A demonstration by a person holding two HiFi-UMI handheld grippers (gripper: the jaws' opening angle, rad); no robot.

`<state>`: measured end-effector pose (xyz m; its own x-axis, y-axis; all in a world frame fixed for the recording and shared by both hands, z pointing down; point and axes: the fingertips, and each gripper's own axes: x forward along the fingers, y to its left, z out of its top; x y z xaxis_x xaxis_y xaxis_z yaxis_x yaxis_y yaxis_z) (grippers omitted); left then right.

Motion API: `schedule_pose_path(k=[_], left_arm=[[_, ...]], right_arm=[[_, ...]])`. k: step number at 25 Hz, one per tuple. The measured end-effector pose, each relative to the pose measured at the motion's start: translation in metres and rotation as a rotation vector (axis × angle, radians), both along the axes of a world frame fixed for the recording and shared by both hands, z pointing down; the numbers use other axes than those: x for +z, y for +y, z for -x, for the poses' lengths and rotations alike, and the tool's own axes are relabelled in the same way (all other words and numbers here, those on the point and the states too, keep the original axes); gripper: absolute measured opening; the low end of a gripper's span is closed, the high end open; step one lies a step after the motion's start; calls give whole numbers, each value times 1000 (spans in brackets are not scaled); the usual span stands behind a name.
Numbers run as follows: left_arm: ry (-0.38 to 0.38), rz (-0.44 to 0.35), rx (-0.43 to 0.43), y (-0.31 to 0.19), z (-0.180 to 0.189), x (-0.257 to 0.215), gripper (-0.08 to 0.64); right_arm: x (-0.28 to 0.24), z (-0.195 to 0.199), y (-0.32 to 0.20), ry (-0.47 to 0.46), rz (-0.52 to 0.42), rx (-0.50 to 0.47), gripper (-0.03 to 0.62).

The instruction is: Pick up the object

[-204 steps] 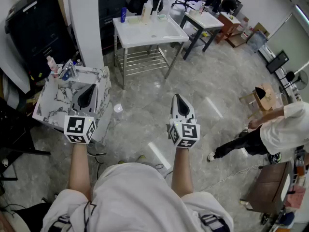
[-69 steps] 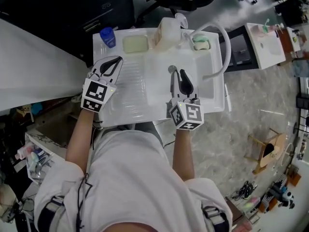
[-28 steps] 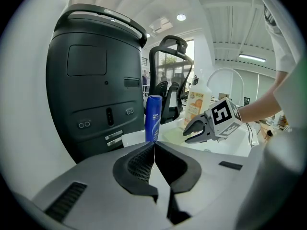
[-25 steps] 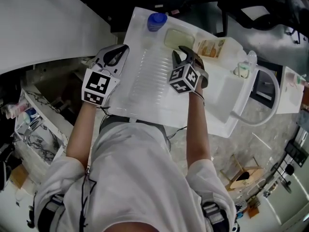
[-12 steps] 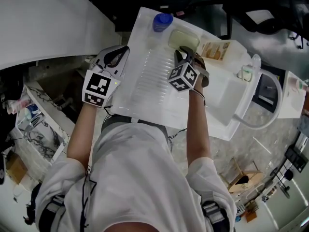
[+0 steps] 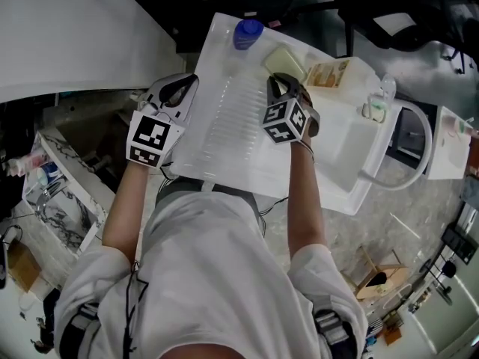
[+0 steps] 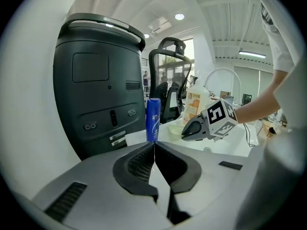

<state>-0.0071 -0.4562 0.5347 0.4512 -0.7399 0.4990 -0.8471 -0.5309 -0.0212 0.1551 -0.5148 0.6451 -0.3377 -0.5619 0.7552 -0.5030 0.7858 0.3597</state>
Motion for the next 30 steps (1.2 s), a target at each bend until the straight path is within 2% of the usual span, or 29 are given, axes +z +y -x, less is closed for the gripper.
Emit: schedule_pose_path(k=[4,12,19,22,25,30], left_arm=[[13,-11,20,5,-7,-7,21],[39,-55,69,17,-19,-31,21],[105,-92,104,34,-27,-60,21],[135,-107,121,43,-27,-69,21],[165,-134,144,49,-30,-82,21],[215,-160,172,63,-35,-104,21]], right_arm=[[-26,0,6,-115,-6,70,44],[-93,-9,28,-431,-38,263,44],[-148,-12,66,-614,-93,353,43],[-167,-14,85,-649,-126,375,43],[-190,-25,103,-674,-183,415,43],[-233,-52,135,-793,-268,512,43]])
